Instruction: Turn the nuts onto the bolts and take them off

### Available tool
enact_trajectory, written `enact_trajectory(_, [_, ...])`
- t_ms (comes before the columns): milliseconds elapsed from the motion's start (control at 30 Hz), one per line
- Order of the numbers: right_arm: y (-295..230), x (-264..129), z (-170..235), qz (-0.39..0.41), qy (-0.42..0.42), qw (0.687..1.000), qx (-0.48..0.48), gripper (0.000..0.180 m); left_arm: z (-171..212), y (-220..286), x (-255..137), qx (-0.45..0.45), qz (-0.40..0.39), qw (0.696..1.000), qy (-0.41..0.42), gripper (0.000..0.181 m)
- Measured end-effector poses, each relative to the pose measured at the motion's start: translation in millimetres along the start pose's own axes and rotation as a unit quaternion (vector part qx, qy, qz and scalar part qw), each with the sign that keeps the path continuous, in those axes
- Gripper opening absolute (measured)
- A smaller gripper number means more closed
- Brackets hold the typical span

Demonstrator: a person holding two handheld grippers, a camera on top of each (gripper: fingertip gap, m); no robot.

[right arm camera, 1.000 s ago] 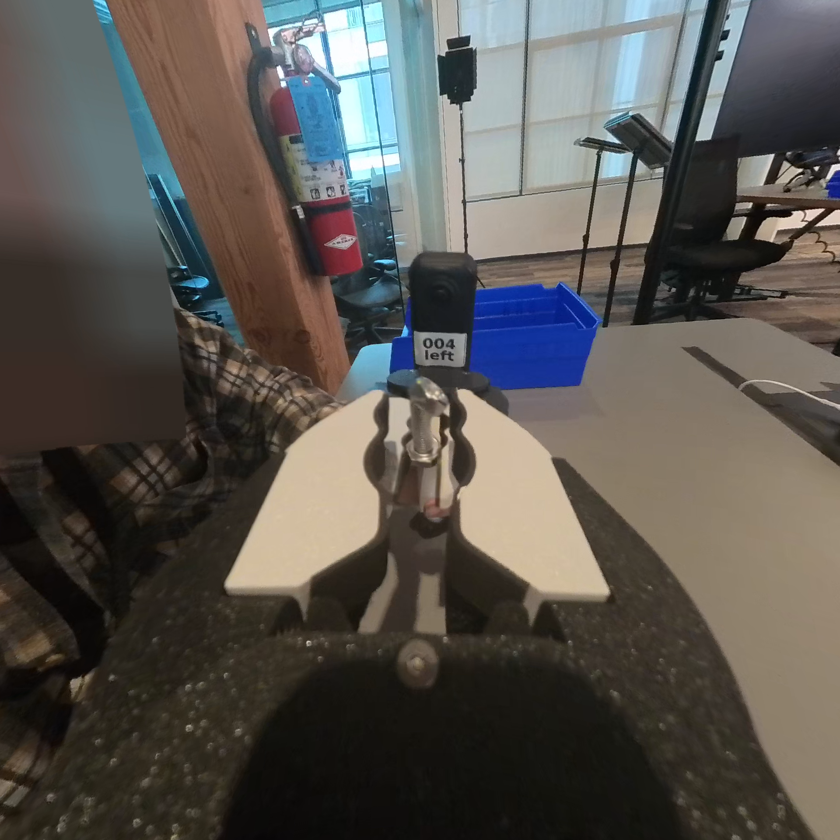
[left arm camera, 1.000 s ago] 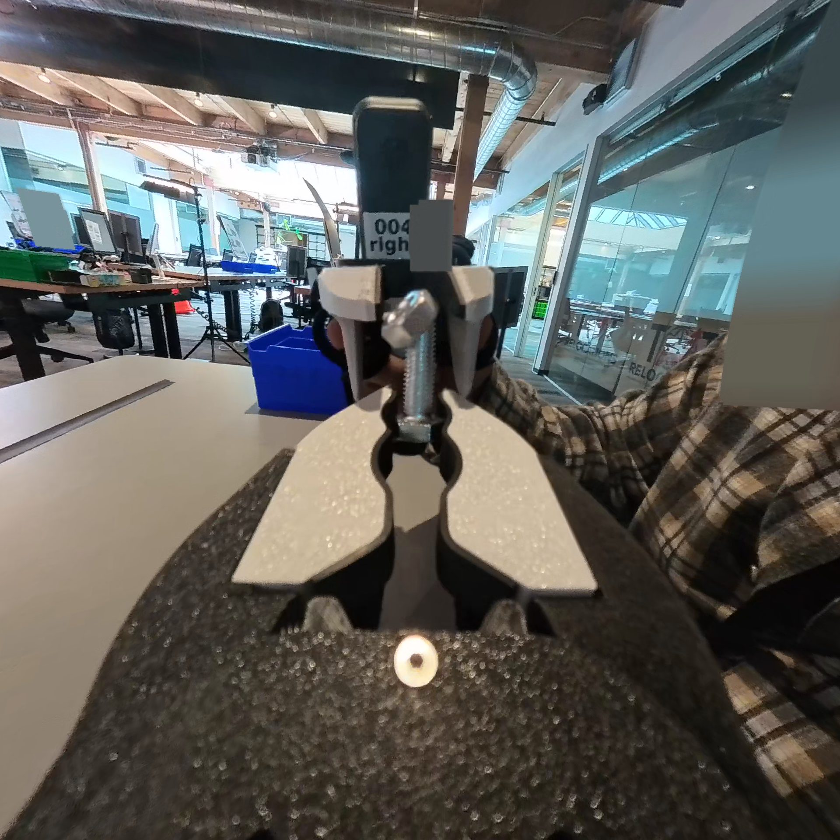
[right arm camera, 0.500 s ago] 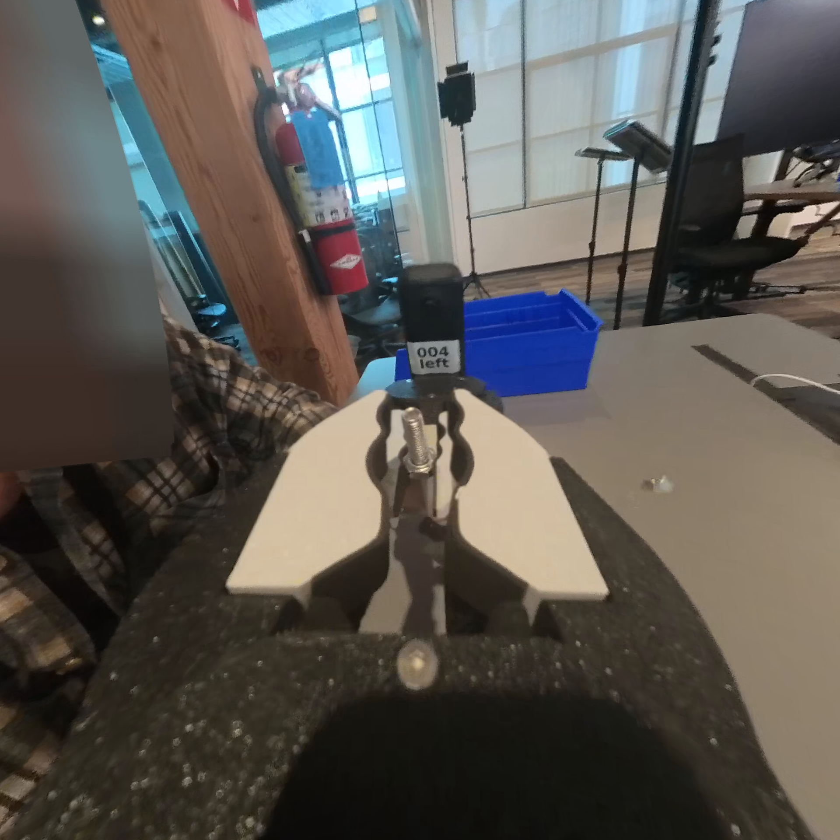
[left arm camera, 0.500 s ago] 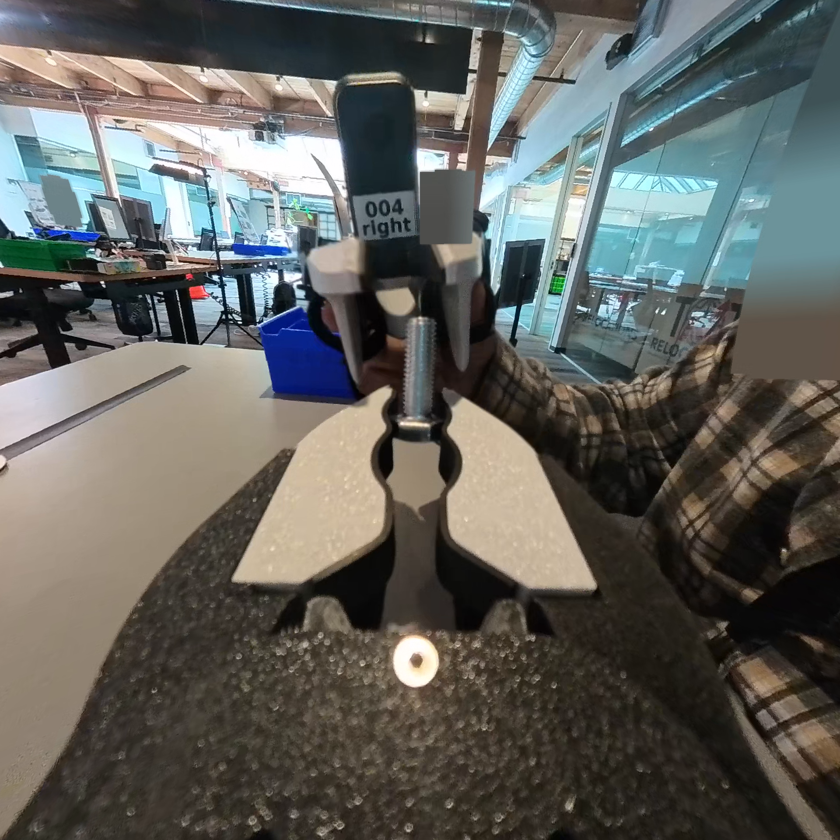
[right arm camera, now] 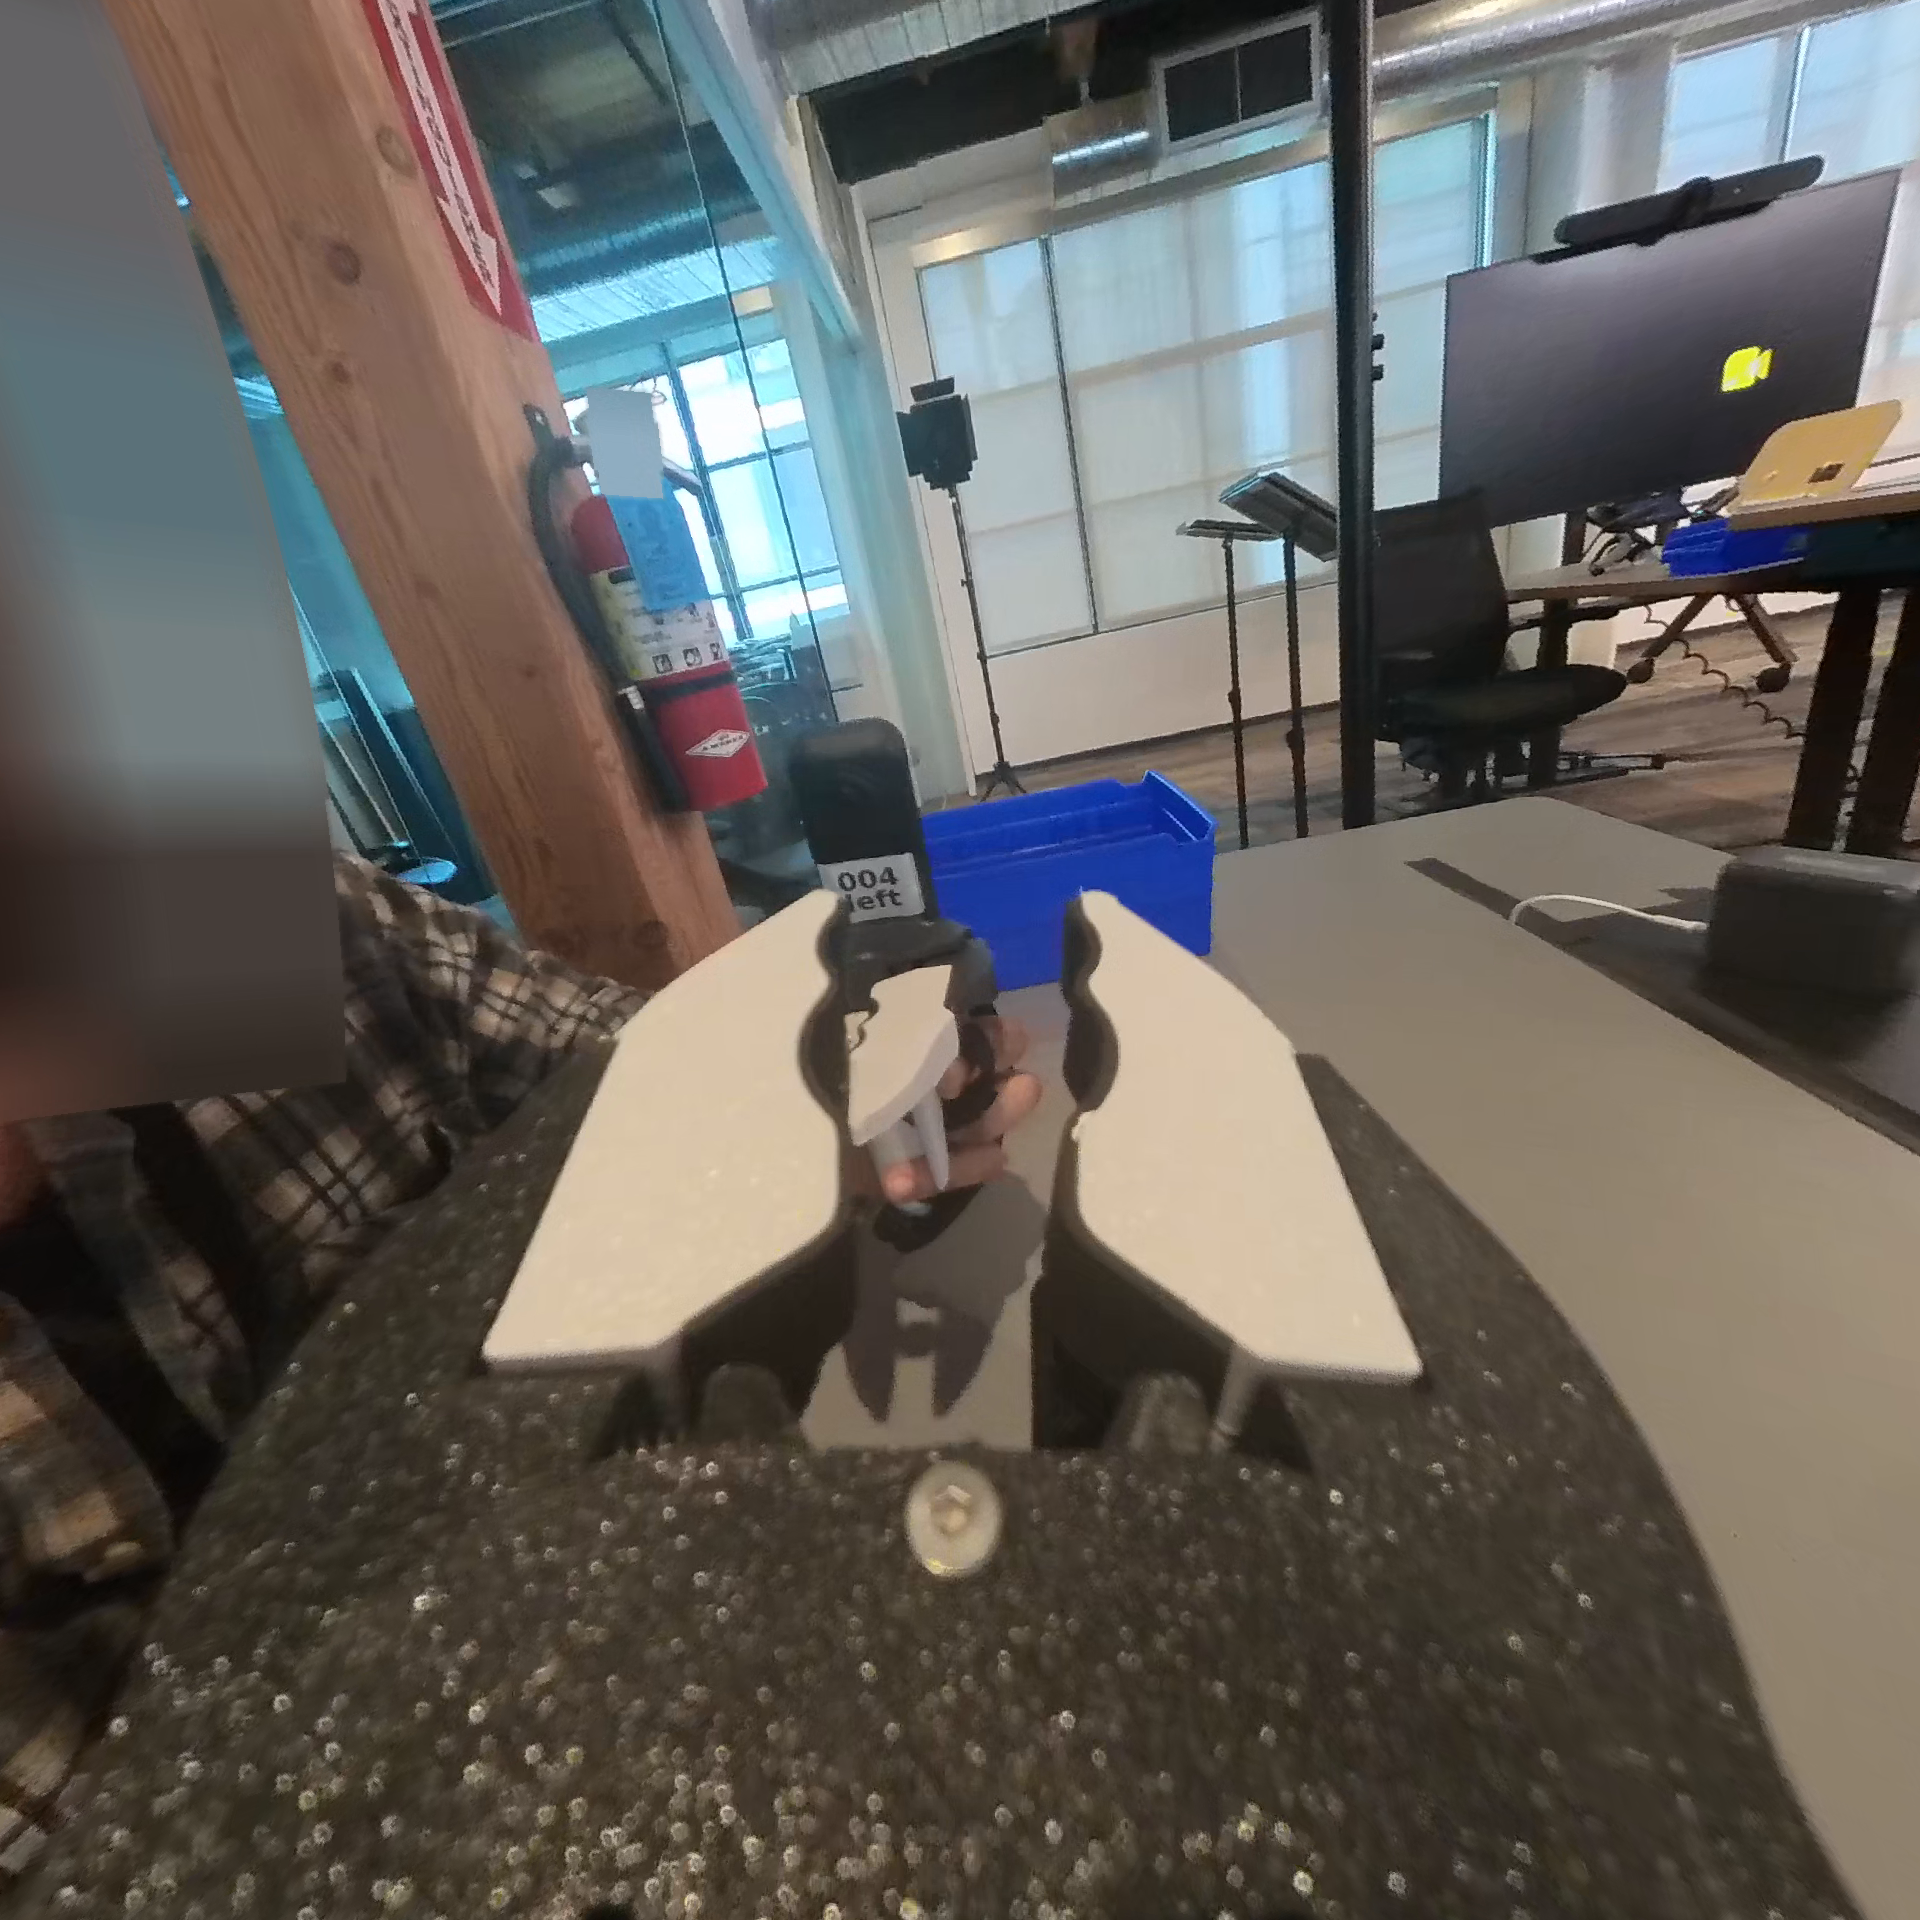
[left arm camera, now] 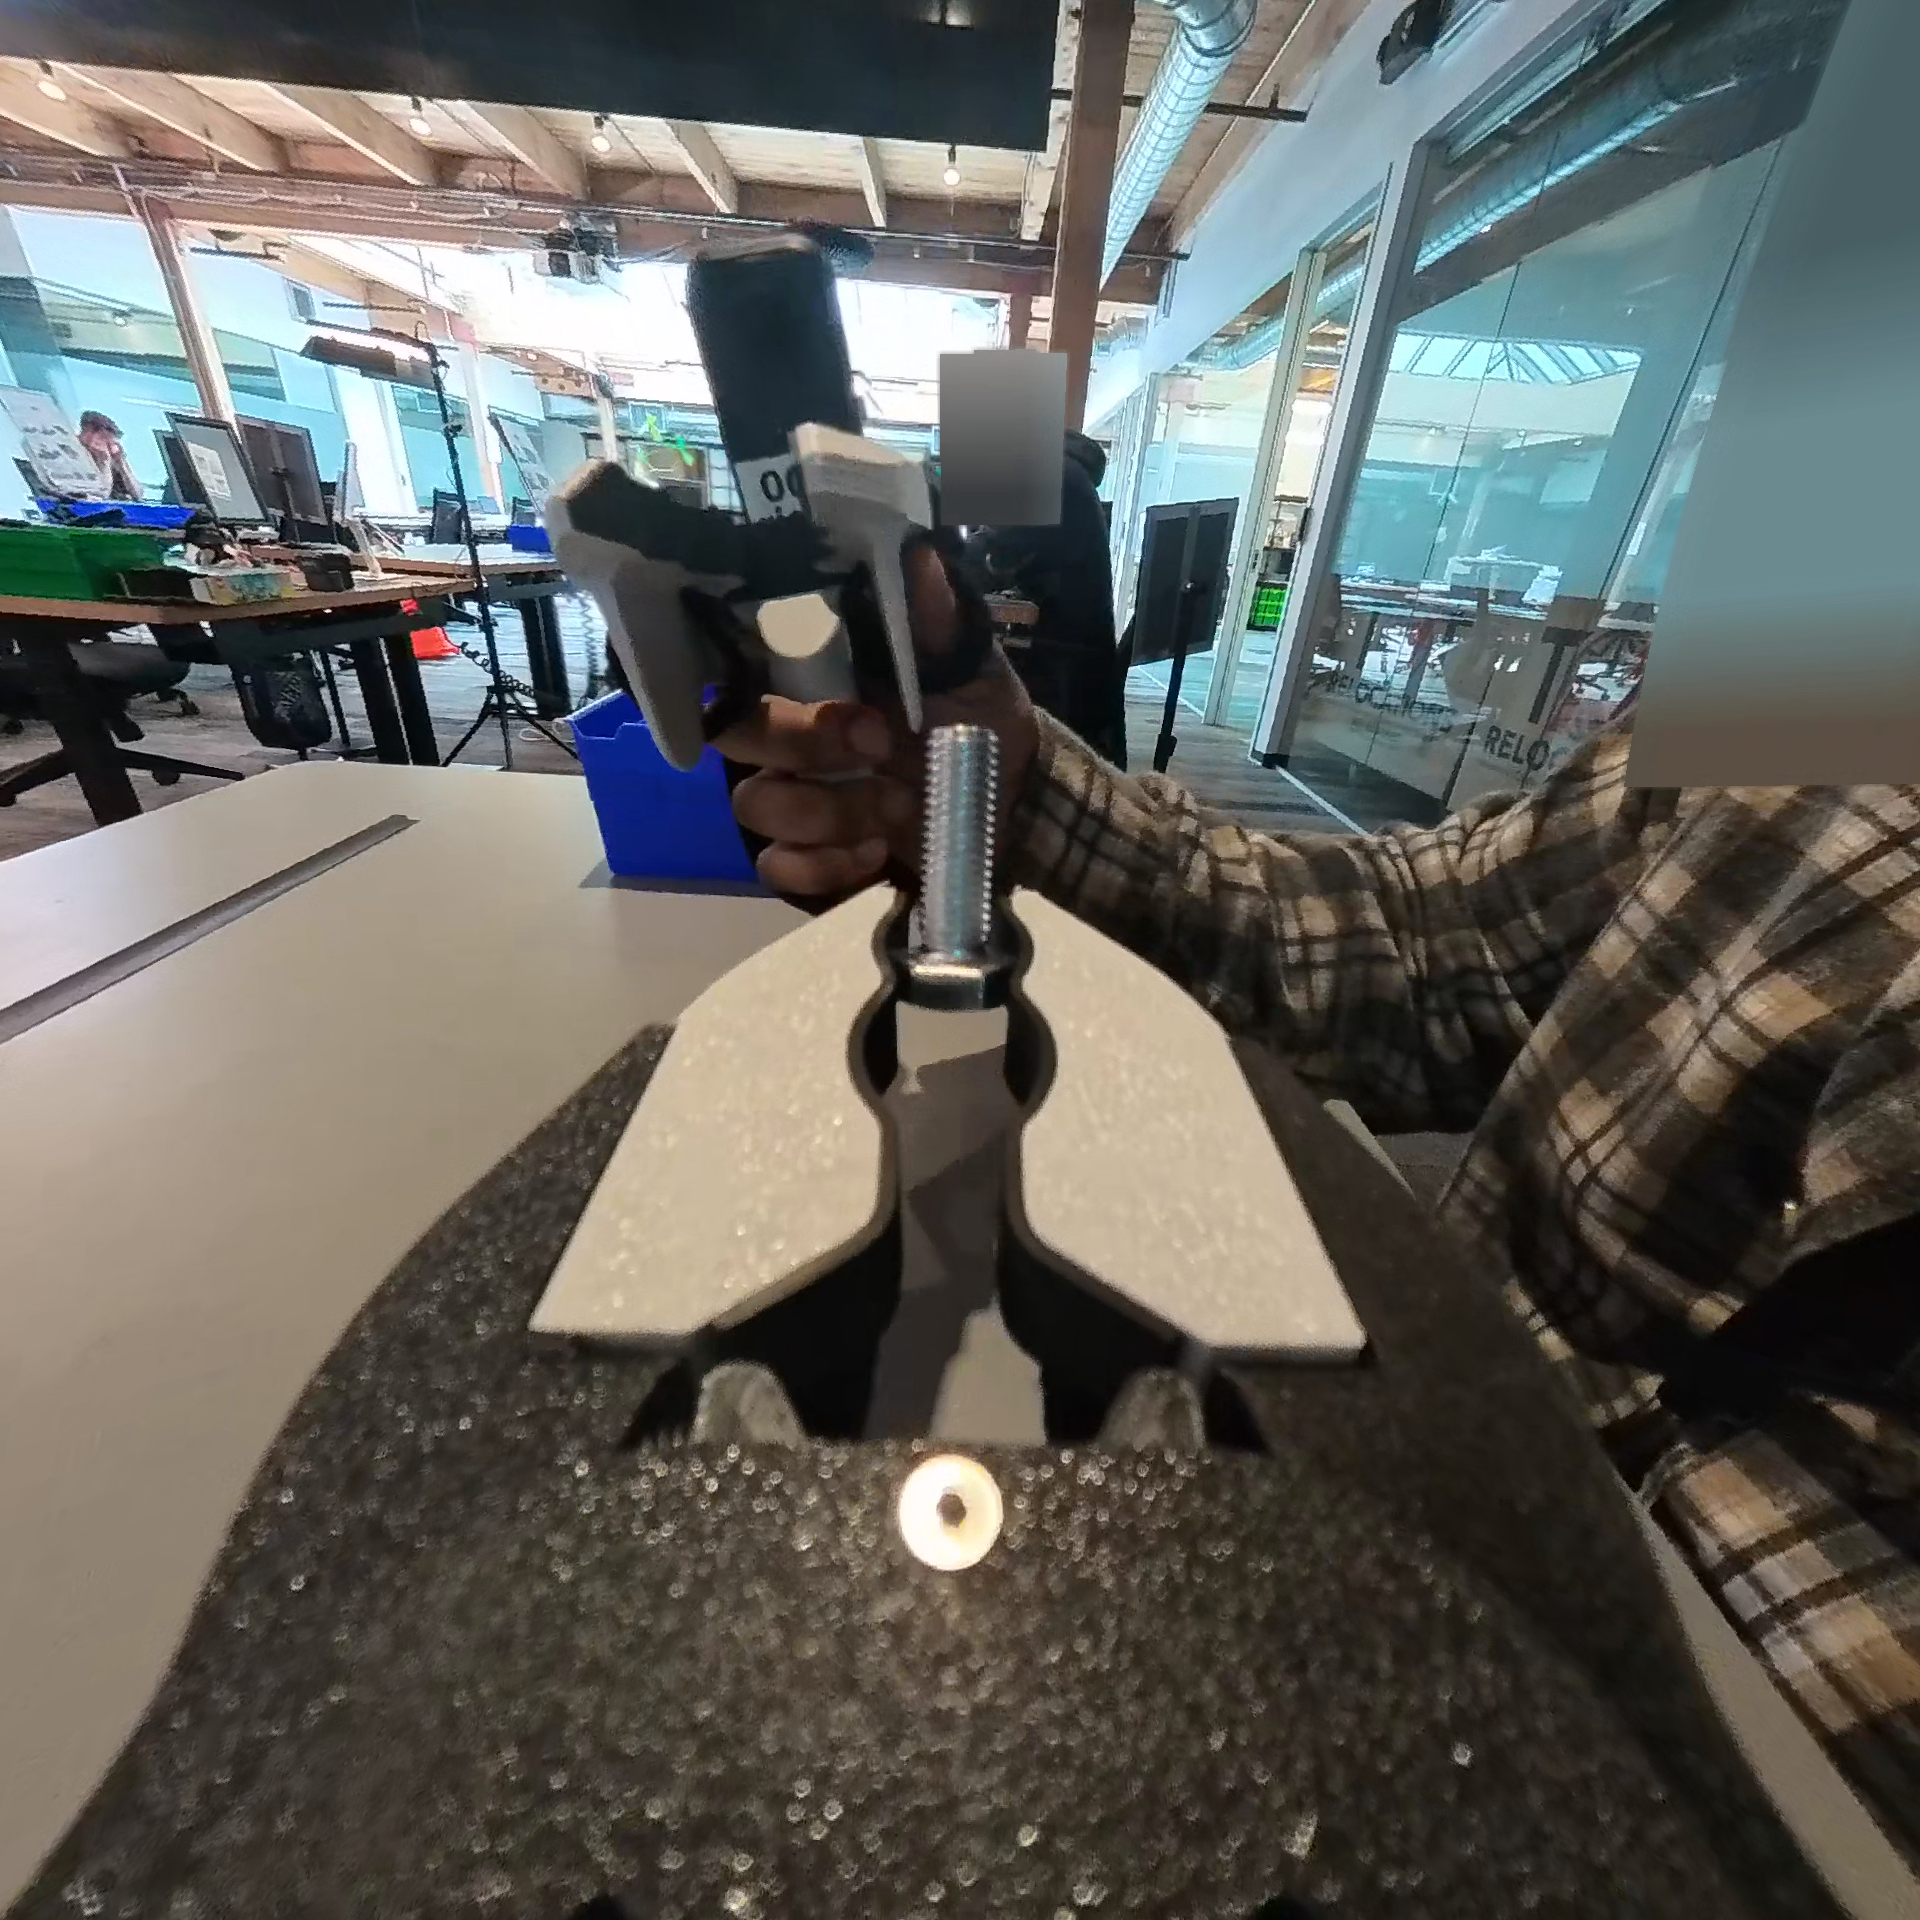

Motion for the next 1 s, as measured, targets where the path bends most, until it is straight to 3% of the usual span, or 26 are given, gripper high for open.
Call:
enact_trajectory(700, [-1.0,2.2,2.8,-0.007,-0.007,1.000,0.003,0.034,-1.9,0.8,-0.3,0.002,-0.005,1.000,0.001,0.015])
enact_trajectory(1000, [5.3,-4.7,6.2,0.024,-0.028,0.999,-0.010,0.034,-7.2,-4.1,-9.3,0.009,-0.025,1.000,0.005,0.015])
Point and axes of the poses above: each gripper's, where its closed fingertips meet, x out along the fingers, z out of its underside, y = z × x across the jaws, the point moved 6 cm from there along -x, back along the fingers, and after that the axes turned 15 degrees about -x, right-handed, at the moved point
